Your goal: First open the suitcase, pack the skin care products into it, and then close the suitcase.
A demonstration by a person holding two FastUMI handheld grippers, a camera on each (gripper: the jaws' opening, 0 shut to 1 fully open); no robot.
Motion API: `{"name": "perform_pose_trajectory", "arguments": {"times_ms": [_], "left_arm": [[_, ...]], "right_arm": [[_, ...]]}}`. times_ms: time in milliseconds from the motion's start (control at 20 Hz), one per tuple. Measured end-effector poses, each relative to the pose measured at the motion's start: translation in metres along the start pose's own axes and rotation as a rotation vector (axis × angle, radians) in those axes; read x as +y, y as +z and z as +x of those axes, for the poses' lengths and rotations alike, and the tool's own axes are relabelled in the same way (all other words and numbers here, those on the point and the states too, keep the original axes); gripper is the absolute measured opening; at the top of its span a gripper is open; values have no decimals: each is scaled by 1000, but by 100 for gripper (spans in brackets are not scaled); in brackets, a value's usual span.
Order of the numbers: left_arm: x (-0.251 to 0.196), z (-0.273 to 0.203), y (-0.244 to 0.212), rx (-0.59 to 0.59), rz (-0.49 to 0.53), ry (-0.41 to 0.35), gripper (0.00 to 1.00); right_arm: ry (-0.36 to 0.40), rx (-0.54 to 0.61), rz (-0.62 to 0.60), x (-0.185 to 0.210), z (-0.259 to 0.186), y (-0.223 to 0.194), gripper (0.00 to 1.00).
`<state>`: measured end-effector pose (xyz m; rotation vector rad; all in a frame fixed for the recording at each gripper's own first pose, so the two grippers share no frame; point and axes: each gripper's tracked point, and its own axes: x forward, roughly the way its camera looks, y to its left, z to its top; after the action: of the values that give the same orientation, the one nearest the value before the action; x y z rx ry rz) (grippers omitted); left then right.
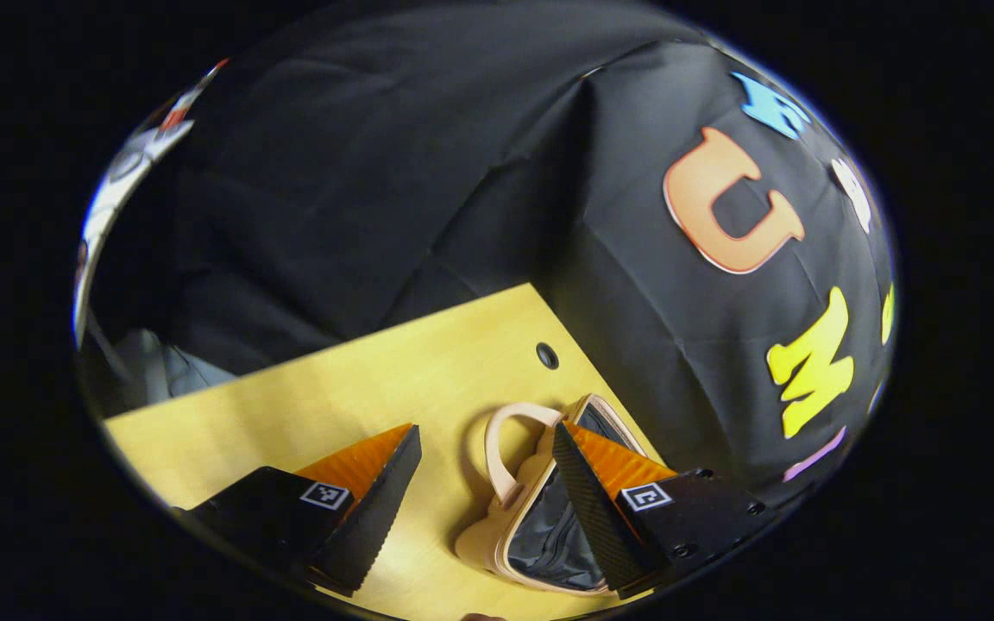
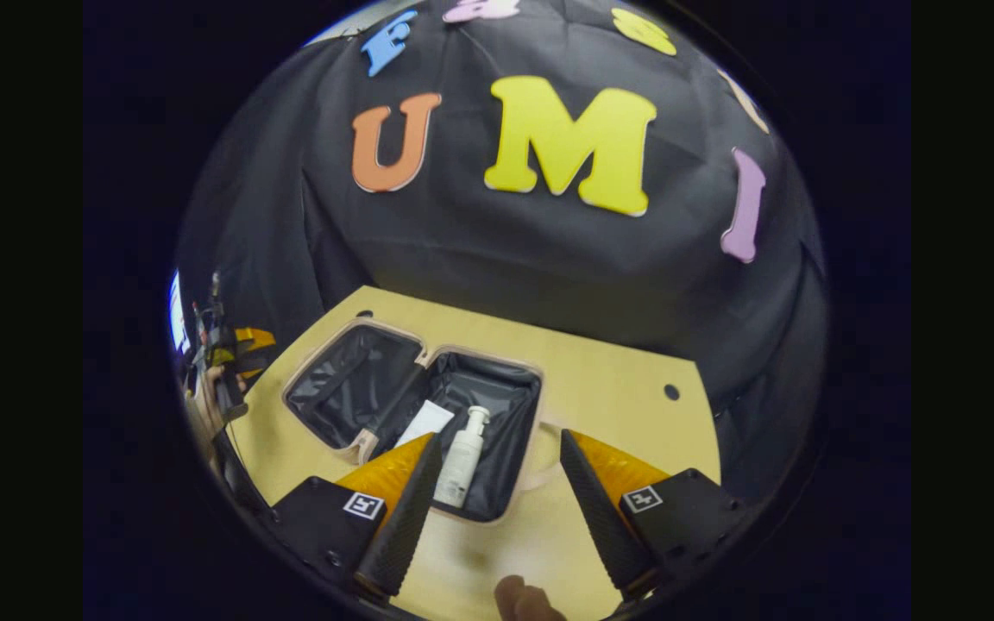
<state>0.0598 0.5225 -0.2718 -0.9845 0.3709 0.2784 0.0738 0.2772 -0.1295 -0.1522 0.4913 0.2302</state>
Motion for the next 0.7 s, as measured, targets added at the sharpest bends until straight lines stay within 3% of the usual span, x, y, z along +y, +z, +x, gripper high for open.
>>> {"name": "perform_pose_trajectory", "arguments": {"times_ms": [50, 100, 150, 200, 350, 400, 450, 600, 700], "left_arm": [[9, 6, -4, 27, -51, 14, 98], [16, 18, -11, 58, -102, 12, 96], [18, 24, -16, 79, -146, 2, 100], [20, 32, -19, 88, -181, -2, 76], [14, 47, -28, 111, -218, -39, 65], [9, 55, -32, 120, -228, -47, 39], [5, 58, -33, 126, -246, -63, 44], [0, 69, -39, 149, -279, -69, 15], [-1, 69, -38, 155, -264, -70, 12]], "right_arm": [[-9, -13, -5, -3, -16, -4, 81], [-20, -22, -7, -8, -33, -6, 77], [-40, -32, -1, -16, -45, -6, 81], [-68, -41, 22, -24, -56, -6, 77], [-116, -52, 97, -39, -77, -9, 80], [-133, -51, 98, -46, -80, -12, 80], [-148, -48, 101, -52, -82, -15, 77], [-172, -27, 148, -64, -88, -26, 80], [-188, -30, 168, -74, -91, -29, 80]]}}
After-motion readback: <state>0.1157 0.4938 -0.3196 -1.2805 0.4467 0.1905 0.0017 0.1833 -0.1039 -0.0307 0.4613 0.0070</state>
